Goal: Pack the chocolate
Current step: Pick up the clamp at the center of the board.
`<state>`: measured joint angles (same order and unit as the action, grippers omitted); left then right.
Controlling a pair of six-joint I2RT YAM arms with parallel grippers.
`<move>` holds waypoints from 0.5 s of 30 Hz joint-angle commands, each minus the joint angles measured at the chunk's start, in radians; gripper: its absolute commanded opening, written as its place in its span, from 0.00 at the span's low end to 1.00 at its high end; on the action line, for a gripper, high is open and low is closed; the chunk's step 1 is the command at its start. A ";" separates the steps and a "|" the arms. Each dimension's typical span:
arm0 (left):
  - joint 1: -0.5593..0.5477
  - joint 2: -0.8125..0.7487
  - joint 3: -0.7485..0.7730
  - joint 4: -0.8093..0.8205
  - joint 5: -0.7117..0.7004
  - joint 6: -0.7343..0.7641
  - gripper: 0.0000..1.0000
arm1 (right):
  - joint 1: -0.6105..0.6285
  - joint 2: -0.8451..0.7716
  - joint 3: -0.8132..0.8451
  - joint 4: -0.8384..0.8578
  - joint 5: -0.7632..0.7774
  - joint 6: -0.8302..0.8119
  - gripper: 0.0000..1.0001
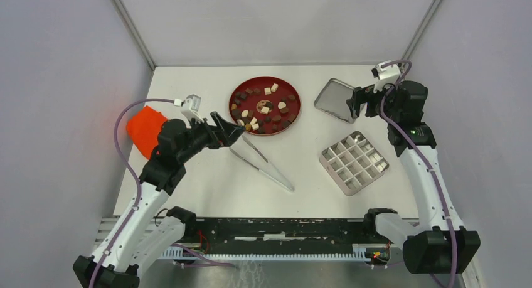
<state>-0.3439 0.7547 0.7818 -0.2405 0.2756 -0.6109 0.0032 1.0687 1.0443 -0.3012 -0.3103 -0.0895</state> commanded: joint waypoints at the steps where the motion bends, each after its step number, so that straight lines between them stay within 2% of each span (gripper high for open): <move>1: -0.040 -0.009 -0.054 0.088 0.003 -0.098 1.00 | -0.019 -0.027 -0.011 0.016 -0.046 0.027 0.98; 6: -0.067 -0.032 -0.126 0.091 -0.031 -0.203 0.99 | -0.026 -0.029 -0.043 0.040 -0.176 -0.002 0.98; 10: -0.132 -0.041 -0.164 0.039 -0.138 -0.328 0.97 | -0.004 -0.021 -0.071 0.014 -0.344 -0.153 0.98; 12: -0.225 -0.040 -0.167 -0.009 -0.284 -0.380 0.96 | 0.042 -0.017 -0.080 -0.040 -0.354 -0.259 0.98; 15: -0.426 -0.011 -0.147 -0.119 -0.598 -0.509 0.92 | 0.073 -0.028 -0.140 -0.059 -0.420 -0.400 0.98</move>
<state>-0.5819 0.7273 0.6151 -0.2539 0.0513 -0.9092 0.0280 1.0561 0.9623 -0.3317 -0.5873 -0.2649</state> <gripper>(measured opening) 0.950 0.978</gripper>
